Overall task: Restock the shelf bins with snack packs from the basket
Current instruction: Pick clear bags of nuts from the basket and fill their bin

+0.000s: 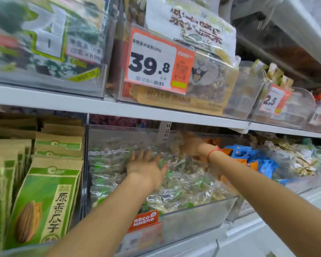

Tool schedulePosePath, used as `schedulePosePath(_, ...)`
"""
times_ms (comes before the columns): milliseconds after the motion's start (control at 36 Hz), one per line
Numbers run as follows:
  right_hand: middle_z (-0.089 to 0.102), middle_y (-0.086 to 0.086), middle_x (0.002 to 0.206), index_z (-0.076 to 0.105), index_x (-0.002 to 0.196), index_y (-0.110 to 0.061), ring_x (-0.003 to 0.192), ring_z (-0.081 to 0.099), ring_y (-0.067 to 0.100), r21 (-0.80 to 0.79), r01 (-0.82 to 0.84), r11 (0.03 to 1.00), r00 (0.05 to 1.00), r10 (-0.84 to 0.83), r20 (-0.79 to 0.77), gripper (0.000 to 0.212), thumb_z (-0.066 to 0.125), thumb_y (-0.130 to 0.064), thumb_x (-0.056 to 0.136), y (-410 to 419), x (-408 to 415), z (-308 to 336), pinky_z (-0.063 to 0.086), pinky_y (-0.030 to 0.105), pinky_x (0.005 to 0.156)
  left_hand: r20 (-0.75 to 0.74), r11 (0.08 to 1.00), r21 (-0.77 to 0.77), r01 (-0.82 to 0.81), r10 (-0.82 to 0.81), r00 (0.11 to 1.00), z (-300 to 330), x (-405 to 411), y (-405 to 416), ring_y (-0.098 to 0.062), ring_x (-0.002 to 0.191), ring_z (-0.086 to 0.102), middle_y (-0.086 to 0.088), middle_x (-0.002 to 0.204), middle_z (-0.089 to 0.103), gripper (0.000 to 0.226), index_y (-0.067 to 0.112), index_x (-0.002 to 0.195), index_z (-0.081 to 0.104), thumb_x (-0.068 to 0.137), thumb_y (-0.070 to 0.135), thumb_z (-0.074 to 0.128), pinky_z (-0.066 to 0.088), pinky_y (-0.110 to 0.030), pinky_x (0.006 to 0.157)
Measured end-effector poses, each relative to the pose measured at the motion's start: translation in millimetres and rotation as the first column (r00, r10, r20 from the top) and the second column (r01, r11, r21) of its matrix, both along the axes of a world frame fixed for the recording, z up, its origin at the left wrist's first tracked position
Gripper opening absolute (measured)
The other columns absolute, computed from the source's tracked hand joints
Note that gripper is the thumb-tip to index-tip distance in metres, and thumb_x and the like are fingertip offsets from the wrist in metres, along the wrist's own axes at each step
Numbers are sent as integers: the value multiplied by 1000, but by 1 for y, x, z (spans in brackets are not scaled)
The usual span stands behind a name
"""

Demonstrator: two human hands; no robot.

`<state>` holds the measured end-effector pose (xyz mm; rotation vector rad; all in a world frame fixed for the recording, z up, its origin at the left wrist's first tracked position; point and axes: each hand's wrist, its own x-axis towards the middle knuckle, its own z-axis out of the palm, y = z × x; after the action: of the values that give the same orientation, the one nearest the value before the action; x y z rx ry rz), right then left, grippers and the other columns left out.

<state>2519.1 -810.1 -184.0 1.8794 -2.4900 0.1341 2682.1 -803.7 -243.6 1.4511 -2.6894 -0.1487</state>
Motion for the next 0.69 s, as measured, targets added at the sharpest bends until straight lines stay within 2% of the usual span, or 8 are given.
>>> schedulePosePath(83,54,14,131,34,142,-16,108,59,35,-286,73,956,996,-85,-29,55,52,-12,90,3,-11,-12,46,33,74,22,1000,-11,-16,16,1000,1,0,1,-25,146,-11,-2,160,-8,59,29,153,0,99,54,6,-9,-48,117)
schedulePosePath(167,62,11,121,54,128,-18,106,61,34,-414,39,910,983,-108,-146,39,53,-9,90,10,-8,-18,50,36,80,68,999,-40,-36,39,997,3,0,2,-27,147,-7,-3,160,-3,61,30,152,1,97,57,5,-9,-53,116)
schedulePosePath(250,63,9,118,62,119,-17,103,64,28,-323,-26,946,960,-67,-273,35,56,0,89,7,-1,-27,53,33,84,90,997,-59,-40,45,995,5,0,2,-27,147,-2,-3,160,2,63,31,152,4,97,59,6,-5,-58,114)
schedulePosePath(333,57,10,124,59,123,-14,111,58,27,-244,-26,969,956,-48,-291,35,55,-3,90,-8,-4,-29,49,33,90,106,998,-57,-35,41,994,5,0,-2,-27,147,-1,-3,160,2,63,30,153,4,96,60,7,-3,-60,114)
schedulePosePath(444,63,10,116,63,118,-11,104,62,25,-159,48,986,987,-71,-142,31,60,-10,88,-24,-13,-17,52,31,89,112,999,-47,-25,30,993,5,0,-3,-29,147,-4,-4,160,0,64,29,152,2,96,60,6,-3,-60,114)
schedulePosePath(528,68,5,110,69,112,-16,97,66,22,-71,10,997,999,-13,-43,28,66,-10,84,-31,-16,-10,55,32,87,93,998,-54,-18,23,995,3,0,-3,-29,147,-2,-4,160,3,63,29,153,4,97,59,8,-2,-58,114)
schedulePosePath(611,67,0,113,70,108,-19,104,64,20,14,-47,999,999,47,11,26,65,-10,85,-32,-17,-7,53,31,90,119,998,-57,-23,30,992,5,0,0,-30,146,-1,-5,160,5,62,29,153,7,98,57,9,-1,-57,114)
schedulePosePath(694,63,0,125,67,118,-15,115,58,15,108,-105,989,992,97,76,33,61,-5,87,-23,-14,-9,44,25,100,156,996,-85,-27,40,987,8,-1,4,-31,146,2,-8,160,7,61,25,152,14,99,55,9,1,-56,114)
